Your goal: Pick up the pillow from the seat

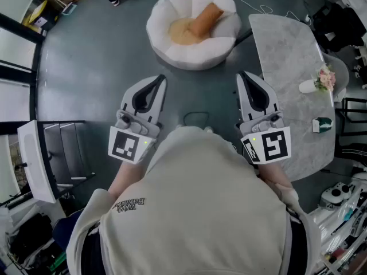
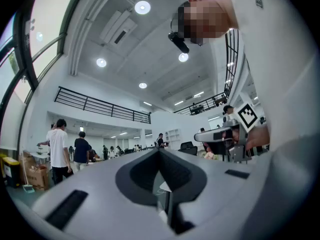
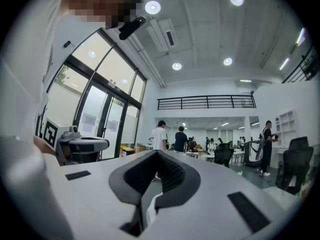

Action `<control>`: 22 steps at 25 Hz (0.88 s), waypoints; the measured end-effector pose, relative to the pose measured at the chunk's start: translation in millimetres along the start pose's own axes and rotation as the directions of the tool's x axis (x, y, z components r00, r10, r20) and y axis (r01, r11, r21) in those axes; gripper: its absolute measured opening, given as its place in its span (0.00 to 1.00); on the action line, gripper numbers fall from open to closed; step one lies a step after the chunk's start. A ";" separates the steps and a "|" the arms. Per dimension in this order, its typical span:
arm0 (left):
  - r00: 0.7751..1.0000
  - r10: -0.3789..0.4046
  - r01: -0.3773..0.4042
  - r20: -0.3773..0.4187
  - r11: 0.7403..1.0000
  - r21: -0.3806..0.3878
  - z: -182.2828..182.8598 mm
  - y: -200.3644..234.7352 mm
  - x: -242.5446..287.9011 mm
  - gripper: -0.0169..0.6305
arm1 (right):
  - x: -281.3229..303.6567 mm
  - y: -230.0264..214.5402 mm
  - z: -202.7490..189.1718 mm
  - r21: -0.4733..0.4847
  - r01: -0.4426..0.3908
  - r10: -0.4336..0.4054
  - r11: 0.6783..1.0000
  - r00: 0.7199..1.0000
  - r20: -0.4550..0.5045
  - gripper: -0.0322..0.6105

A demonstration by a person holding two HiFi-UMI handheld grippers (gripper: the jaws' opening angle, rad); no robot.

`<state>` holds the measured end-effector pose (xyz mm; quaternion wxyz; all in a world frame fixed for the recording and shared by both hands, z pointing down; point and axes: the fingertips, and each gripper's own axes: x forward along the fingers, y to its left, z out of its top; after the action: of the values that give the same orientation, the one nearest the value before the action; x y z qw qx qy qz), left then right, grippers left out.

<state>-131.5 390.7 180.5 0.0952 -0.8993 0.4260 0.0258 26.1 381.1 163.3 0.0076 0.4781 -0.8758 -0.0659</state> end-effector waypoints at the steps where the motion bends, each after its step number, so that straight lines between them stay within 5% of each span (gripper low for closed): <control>1: 1.000 -0.004 0.004 -0.008 1.000 0.001 -1.4 -2.3 1.5 0.04 | -0.1 -1.0 0.1 0.007 -0.003 0.003 1.000 1.000 0.004 0.06; 22: 0.995 0.001 -0.005 -0.098 0.999 -0.045 -25.0 -32.2 28.4 0.04 | -20.6 -32.8 -24.1 0.036 -0.017 0.018 0.999 0.999 -0.035 0.06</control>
<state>-89.5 384.2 206.2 0.0538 -0.9007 0.4310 -0.0084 66.6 378.3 184.2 0.0151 0.4715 -0.8807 -0.0419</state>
